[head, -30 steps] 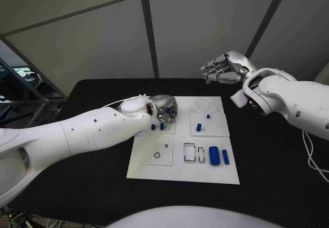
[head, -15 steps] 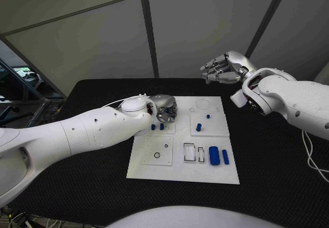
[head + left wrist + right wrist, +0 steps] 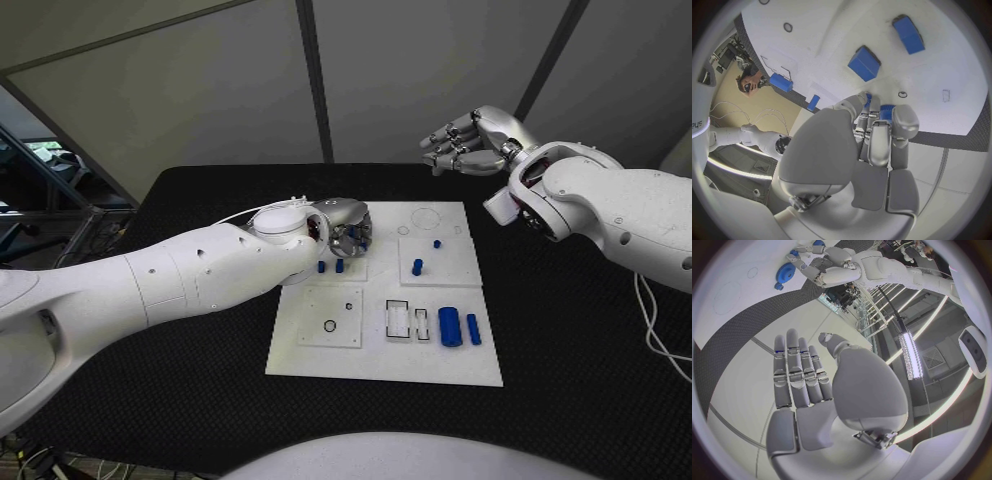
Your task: Assemble the parts on the task board
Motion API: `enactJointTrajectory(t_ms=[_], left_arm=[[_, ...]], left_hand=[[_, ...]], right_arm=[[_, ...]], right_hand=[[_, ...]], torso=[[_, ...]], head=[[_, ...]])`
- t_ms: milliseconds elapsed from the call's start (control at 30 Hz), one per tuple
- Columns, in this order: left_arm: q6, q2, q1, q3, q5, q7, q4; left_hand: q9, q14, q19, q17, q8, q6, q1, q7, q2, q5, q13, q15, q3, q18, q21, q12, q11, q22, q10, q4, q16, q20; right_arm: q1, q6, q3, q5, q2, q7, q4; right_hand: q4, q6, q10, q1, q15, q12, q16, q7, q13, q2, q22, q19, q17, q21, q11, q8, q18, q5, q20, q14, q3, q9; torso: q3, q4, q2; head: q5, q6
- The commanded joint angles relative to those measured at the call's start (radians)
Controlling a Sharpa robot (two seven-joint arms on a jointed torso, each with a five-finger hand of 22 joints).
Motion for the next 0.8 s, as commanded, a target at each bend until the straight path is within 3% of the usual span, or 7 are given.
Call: enactJointTrajectory(t_ms=[33, 133, 200, 433, 567, 800], left_arm=[[-0.007, -0.009, -0.005, -0.003, 0.005, 0.037, 0.011], [-0.017, -0.019, -0.005, 0.000, 0.006, 0.041, 0.020], [-0.025, -0.026, -0.005, 0.007, 0.006, 0.043, 0.027], [-0.041, -0.054, -0.005, 0.046, 0.007, 0.044, 0.067], [-0.039, -0.072, -0.005, 0.061, 0.007, 0.039, 0.090], [-0.020, -0.109, -0.005, 0.072, 0.016, 0.023, 0.118]], left_hand=[[-0.002, 0.010, 0.009, 0.002, -0.006, 0.011, -0.009, 0.001, -0.006, 0.003, -0.003, 0.001, 0.011, -0.083, 0.006, -0.013, 0.000, 0.003, 0.009, -0.002, 0.004, 0.000], [-0.004, 0.009, 0.008, 0.000, -0.011, 0.011, -0.015, 0.003, -0.009, 0.003, -0.006, 0.003, 0.016, -0.083, 0.004, -0.023, 0.002, 0.003, 0.011, -0.005, 0.004, 0.000], [-0.006, 0.009, 0.007, 0.000, -0.015, 0.011, -0.019, 0.004, -0.011, 0.003, -0.008, 0.004, 0.020, -0.083, 0.003, -0.031, 0.003, 0.004, 0.012, -0.007, 0.005, 0.001], [-0.007, 0.010, 0.008, 0.003, -0.019, 0.014, -0.022, 0.006, -0.011, 0.003, -0.010, 0.004, 0.028, -0.083, 0.005, -0.040, 0.005, 0.007, 0.017, -0.012, 0.008, 0.001], [-0.007, 0.011, 0.010, 0.005, -0.020, 0.016, -0.023, 0.008, -0.012, 0.003, -0.010, 0.005, 0.030, -0.084, 0.008, -0.043, 0.005, 0.010, 0.020, -0.015, 0.009, 0.001], [-0.008, 0.012, 0.012, 0.007, -0.022, 0.019, -0.025, 0.009, -0.013, 0.003, -0.011, 0.005, 0.033, -0.085, 0.012, -0.046, 0.006, 0.014, 0.024, -0.017, 0.011, 0.002]], right_arm=[[0.002, 0.004, 0.000, 0.003, -0.001, 0.009, 0.002], [0.002, 0.004, 0.000, 0.003, -0.002, 0.009, 0.001], [0.002, 0.004, 0.000, 0.003, -0.002, 0.009, -0.001], [0.002, 0.004, 0.000, 0.003, -0.001, 0.010, -0.003], [0.001, 0.005, 0.000, 0.003, -0.001, 0.011, -0.003], [0.000, 0.005, 0.000, 0.003, -0.001, 0.011, -0.004]], right_hand=[[-0.002, 0.002, -0.007, 0.004, -0.003, 0.006, -0.004, 0.000, -0.002, 0.003, -0.001, 0.008, -0.001, -0.005, -0.002, 0.003, 0.011, 0.007, 0.002, 0.002, 0.004, 0.001], [-0.002, 0.002, -0.007, 0.004, -0.003, 0.006, -0.004, 0.000, -0.002, 0.003, -0.001, 0.008, -0.001, -0.005, -0.002, 0.003, 0.011, 0.007, 0.002, 0.002, 0.004, 0.001], [-0.002, 0.002, -0.007, 0.004, -0.003, 0.006, -0.004, 0.000, -0.002, 0.003, -0.001, 0.008, -0.001, -0.005, -0.002, 0.003, 0.011, 0.007, 0.002, 0.002, 0.004, 0.001], [-0.002, 0.002, -0.007, 0.004, -0.003, 0.006, -0.004, 0.000, -0.002, 0.003, -0.001, 0.008, -0.001, -0.005, -0.002, 0.003, 0.011, 0.007, 0.002, 0.002, 0.004, 0.001], [-0.002, 0.002, -0.007, 0.004, -0.003, 0.006, -0.004, 0.000, -0.002, 0.003, -0.001, 0.008, -0.001, -0.005, -0.002, 0.003, 0.011, 0.007, 0.002, 0.002, 0.004, 0.001], [-0.002, 0.003, -0.006, 0.005, -0.003, 0.007, -0.004, -0.001, -0.002, 0.003, -0.001, 0.009, -0.001, -0.006, -0.002, 0.003, 0.011, 0.007, 0.002, 0.002, 0.005, 0.001]], torso=[[-0.0003, 0.0010, -0.001], [-0.0009, 0.0020, -0.002], [-0.0003, 0.0018, -0.002], [-0.0002, 0.0015, -0.003], [-0.0011, 0.0024, -0.003], [0.0005, 0.0016, -0.002]], head=[[0.000, 0.003], [-0.002, 0.005], [0.002, 0.006], [0.008, 0.010], [0.009, 0.011], [0.014, 0.015]])
